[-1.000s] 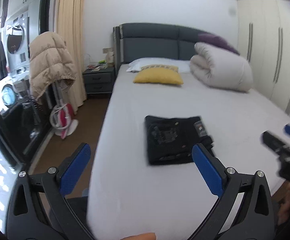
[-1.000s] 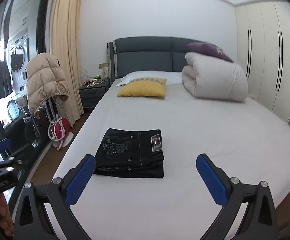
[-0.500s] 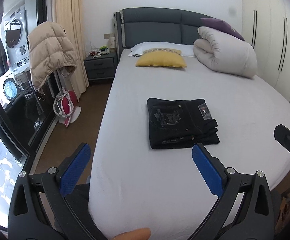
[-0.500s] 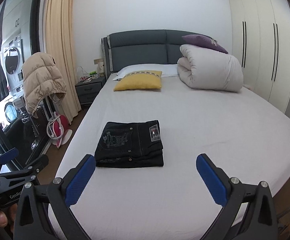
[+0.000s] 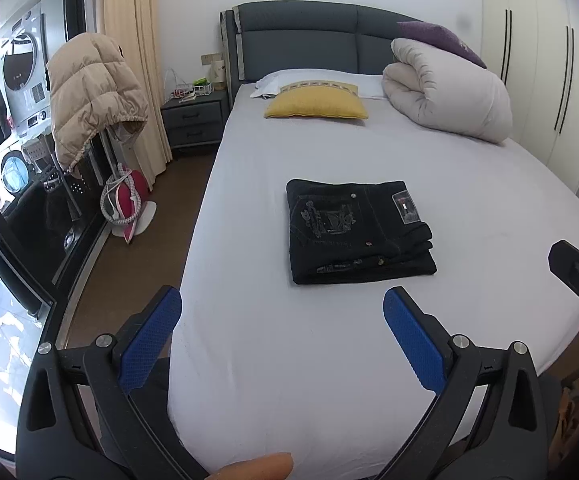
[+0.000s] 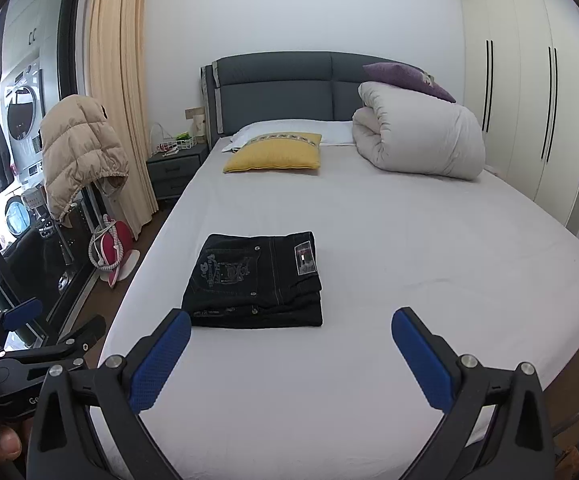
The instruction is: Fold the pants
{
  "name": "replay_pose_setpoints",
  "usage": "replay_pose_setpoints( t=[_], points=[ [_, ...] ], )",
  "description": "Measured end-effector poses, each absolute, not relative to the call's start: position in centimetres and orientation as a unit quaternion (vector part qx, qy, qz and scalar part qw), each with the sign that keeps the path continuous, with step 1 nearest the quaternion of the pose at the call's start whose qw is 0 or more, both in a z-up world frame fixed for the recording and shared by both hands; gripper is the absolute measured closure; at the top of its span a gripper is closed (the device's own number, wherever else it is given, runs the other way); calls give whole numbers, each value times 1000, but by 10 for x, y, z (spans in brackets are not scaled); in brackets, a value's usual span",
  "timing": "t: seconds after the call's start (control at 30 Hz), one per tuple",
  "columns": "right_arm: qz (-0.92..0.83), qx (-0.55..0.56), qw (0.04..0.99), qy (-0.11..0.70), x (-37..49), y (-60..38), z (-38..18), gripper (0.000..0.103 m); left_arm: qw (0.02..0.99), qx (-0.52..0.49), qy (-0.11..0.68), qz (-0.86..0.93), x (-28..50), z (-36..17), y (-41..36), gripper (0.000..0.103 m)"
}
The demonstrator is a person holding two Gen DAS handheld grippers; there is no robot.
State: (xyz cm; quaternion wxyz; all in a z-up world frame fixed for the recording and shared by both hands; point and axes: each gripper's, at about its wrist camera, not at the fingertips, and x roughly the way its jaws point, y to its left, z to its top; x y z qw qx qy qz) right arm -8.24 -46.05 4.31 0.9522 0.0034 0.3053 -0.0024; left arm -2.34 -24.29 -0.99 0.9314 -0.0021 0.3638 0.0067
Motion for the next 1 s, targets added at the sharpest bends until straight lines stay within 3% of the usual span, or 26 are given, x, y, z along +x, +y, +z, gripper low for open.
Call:
replay_pose_setpoints(
  t=[1.0],
  points=[
    [0,-2,944,331,-74,-460,31,0,922,-14,385,24,-3,-35,-232,0]
  ],
)
